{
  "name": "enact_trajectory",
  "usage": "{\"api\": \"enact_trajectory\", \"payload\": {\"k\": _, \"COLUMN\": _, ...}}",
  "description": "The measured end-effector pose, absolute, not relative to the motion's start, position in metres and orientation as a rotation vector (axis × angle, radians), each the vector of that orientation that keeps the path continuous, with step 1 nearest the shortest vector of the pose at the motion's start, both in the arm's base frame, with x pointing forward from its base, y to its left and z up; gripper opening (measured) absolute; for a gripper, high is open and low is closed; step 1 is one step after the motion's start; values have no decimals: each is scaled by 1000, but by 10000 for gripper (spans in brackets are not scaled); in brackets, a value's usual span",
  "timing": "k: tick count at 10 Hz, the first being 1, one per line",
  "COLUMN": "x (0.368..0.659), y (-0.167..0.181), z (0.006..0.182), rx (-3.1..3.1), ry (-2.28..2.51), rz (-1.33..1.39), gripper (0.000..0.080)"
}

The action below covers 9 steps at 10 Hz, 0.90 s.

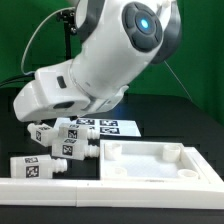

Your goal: Assemble one leg

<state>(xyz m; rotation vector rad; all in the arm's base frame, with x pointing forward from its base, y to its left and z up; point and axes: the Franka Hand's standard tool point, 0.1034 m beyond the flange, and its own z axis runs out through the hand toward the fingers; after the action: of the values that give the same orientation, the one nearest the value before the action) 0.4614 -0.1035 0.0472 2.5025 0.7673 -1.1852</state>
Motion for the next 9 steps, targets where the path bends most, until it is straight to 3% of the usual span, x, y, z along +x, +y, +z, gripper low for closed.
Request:
{"api": "enact_trajectory", "payload": {"k": 3, "x": 461, "y": -107, "z": 44, "rx": 2506, "ry": 761, "rz": -1183, "gripper": 649}}
{"api": "enact_trajectory", "payload": {"k": 5, "x": 455, "y": -130, "z": 33, "rx": 2494, "ry": 593, "rz": -1196, "gripper": 649}}
{"api": "enact_trajectory", "payload": {"k": 9, "x": 454, "y": -127, "z": 32, "rx": 2487, "ry": 592, "rz": -1201, "gripper": 649}}
